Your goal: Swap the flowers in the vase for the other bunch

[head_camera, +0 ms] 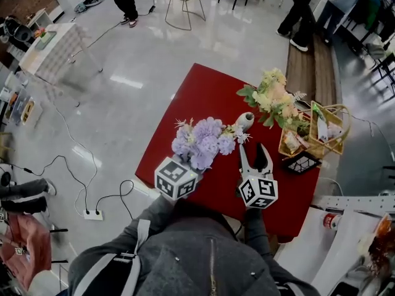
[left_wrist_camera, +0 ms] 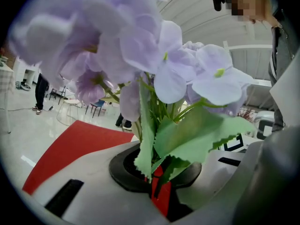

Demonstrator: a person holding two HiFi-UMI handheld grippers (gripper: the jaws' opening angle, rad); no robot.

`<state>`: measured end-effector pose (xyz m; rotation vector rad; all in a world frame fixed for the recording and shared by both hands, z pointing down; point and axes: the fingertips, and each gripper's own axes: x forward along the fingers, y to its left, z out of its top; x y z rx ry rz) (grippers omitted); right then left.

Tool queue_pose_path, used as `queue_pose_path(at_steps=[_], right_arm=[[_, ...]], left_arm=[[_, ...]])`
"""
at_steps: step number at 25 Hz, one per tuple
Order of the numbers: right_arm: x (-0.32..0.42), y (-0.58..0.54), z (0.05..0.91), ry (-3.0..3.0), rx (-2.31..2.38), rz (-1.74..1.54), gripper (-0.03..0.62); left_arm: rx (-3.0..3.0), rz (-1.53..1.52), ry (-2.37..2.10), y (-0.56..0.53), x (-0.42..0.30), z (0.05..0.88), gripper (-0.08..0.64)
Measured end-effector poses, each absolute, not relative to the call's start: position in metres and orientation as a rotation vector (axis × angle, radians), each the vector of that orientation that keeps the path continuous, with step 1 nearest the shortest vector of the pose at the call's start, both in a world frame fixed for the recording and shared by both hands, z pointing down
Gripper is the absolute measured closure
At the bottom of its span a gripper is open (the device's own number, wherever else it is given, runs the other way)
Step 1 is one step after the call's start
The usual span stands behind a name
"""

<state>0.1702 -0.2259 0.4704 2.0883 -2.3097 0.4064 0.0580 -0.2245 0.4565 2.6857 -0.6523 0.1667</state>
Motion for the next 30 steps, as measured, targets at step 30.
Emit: queue_pose_path(at_steps=[30], right_arm=[[0.148,-0.153,0.397,-2.352,2.323,0.337,0.581]], left_arm=[[2.790,0.177,-0.545,-0.194,0.068,0.440,0.512]])
